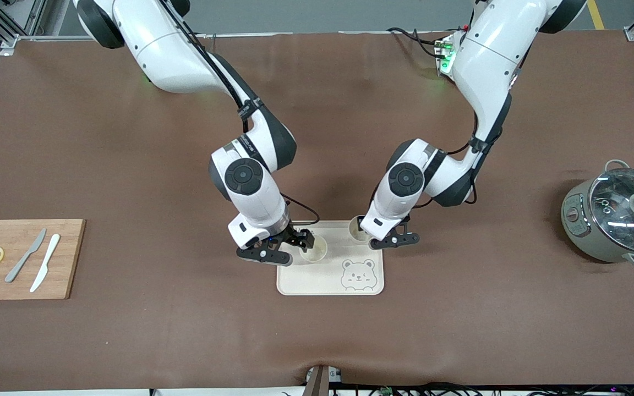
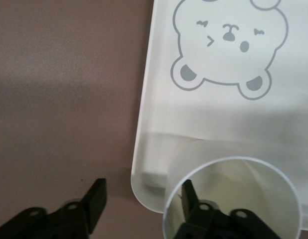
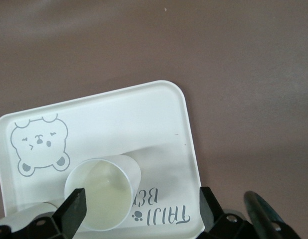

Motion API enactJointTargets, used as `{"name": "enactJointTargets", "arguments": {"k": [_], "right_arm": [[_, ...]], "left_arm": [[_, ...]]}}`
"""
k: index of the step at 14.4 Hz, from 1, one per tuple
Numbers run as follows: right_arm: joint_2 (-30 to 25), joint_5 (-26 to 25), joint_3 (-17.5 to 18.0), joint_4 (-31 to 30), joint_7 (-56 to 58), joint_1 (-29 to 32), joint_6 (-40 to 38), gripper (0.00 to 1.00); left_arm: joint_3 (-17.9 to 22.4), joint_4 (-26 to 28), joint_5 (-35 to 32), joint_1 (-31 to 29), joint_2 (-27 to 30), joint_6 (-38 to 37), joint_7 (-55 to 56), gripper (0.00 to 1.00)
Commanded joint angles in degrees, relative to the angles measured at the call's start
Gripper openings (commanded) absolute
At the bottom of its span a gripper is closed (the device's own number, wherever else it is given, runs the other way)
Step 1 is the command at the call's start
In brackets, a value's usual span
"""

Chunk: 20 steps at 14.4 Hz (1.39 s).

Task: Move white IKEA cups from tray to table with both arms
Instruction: 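Grasp one cup with each gripper on the bear tray, then lift the cups off the tray and carry them apart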

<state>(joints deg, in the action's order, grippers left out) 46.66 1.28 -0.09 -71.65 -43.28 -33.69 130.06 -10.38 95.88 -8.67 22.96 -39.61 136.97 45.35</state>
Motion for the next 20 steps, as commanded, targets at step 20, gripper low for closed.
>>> {"name": "enactJointTargets", "arguments": {"k": [20], "right_arm": [[7.57,-2.42,-0.61,1.69,-1.28,-2.35,6.17,1.0]], "left_arm": [[0.1,-0.52,2.6,-8.45,19.29,-23.3,-9.21,0.0]]}}
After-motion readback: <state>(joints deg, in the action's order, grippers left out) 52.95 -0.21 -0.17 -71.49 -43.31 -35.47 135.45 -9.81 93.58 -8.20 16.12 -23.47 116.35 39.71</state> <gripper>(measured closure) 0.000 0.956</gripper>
